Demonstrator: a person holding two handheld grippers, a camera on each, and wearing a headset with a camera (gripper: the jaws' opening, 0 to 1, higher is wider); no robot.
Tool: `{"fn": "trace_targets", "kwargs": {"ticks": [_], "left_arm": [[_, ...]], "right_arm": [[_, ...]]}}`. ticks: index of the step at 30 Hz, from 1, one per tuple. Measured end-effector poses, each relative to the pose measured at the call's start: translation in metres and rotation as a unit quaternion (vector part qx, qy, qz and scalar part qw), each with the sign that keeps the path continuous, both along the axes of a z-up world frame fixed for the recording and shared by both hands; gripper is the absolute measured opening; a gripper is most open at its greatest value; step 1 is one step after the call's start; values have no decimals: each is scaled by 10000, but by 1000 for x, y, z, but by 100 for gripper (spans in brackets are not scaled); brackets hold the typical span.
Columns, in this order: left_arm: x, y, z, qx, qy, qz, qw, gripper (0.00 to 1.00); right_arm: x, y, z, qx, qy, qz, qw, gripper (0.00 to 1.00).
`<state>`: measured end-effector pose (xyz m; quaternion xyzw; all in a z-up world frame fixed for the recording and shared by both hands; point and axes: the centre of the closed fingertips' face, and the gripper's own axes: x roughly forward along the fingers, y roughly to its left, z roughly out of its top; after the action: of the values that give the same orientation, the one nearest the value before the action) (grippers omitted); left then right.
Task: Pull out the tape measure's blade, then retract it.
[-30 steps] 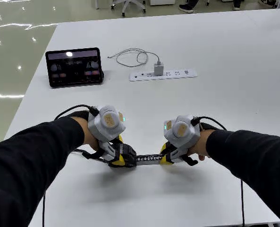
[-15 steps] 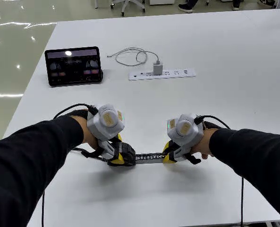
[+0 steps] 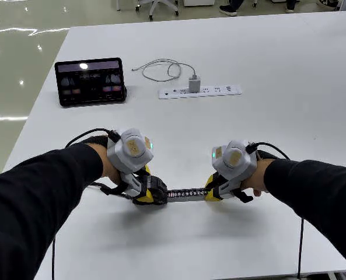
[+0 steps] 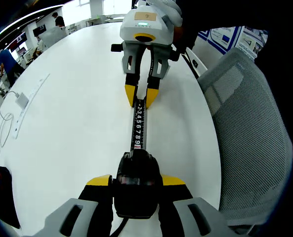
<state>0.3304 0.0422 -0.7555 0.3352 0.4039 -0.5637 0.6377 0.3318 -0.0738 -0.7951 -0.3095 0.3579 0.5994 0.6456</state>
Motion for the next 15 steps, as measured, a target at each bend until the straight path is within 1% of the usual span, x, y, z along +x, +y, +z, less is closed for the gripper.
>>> {"fn": "trace_targets", "kwargs": {"ticks": [4,8,15], "left_arm": [[-1,0,1,-40,-12,-1,10000,31],[-1,-1,1,-23,-16,-7,10000,31],[-2,-1,1,-39,-31,3,10000,31]], "right_arm": [[0,-4,0,-30,-5,18,10000,10],[0,-9,0,-23,89,-75,9999,10],[0,-17,0,-45,113,-100,9999,10]]}}
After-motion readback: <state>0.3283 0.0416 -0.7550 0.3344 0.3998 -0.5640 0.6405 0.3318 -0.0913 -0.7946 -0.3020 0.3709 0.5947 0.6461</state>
